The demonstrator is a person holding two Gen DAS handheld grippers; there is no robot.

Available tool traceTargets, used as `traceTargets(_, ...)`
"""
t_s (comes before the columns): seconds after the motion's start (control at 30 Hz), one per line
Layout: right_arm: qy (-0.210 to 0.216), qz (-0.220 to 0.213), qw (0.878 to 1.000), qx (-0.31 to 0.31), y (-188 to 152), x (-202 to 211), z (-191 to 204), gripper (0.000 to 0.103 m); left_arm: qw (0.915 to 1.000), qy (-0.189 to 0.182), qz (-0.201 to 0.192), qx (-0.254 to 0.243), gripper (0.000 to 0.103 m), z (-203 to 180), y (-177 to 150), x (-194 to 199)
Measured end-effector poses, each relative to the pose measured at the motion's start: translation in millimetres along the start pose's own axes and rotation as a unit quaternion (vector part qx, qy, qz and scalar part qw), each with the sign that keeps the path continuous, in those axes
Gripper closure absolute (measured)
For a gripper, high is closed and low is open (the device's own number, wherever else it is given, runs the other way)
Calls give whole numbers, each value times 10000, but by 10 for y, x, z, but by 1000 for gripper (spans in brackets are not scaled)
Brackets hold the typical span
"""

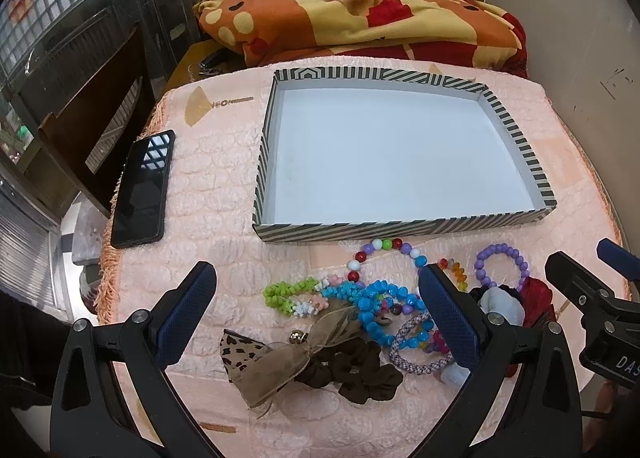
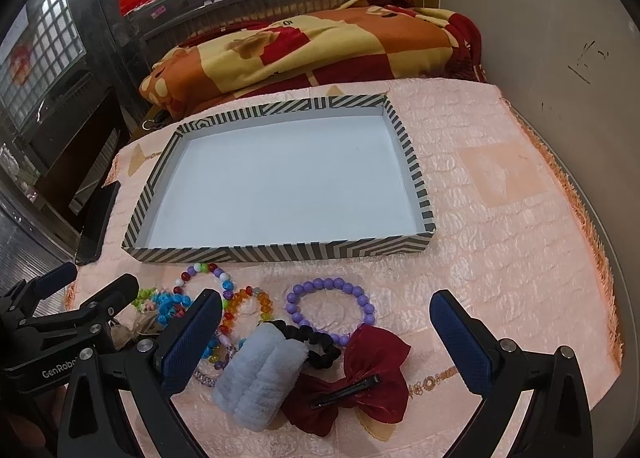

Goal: Organize jewelry

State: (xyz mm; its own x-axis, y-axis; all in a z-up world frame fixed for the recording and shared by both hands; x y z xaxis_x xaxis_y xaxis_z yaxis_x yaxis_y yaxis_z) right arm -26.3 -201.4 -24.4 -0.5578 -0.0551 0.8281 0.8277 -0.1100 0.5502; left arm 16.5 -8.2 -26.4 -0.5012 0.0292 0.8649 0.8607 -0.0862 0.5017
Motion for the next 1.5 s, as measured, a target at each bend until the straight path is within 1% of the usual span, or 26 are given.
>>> traceTargets(0.43,21,155,9999,-70,-34,-58,17,0,10000,14,41,-16,1,-3,-29,-15)
traceTargets(0.6,82,35,9999,-95,-31,-62,10,0,9999,0,96,-29,1,-13,-55,-35)
traceTargets(1.0,182,112,9996,-210,-44,-107,-53,0,9997,-83,226,-89,1,-78,-64,-109)
traceTargets(1.5,143,239,9995,-145,-90,-150,-42,0,9995,-68,278,-126,1,-74,-84,-149)
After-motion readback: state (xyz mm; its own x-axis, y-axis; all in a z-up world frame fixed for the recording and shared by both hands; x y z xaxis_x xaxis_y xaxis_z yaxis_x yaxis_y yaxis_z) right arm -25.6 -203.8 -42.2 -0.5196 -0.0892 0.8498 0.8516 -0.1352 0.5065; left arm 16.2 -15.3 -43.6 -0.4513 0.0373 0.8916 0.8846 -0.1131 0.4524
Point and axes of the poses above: each gripper's, at about its wrist camera, not at the fingertips, and x roughly against the way its jaws point, z to its left, y to its top, the point moved 5 cm from there along -x, roughly the way its jaws point, and after that the axes turned 2 degrees about z, right-handed, at the moved point
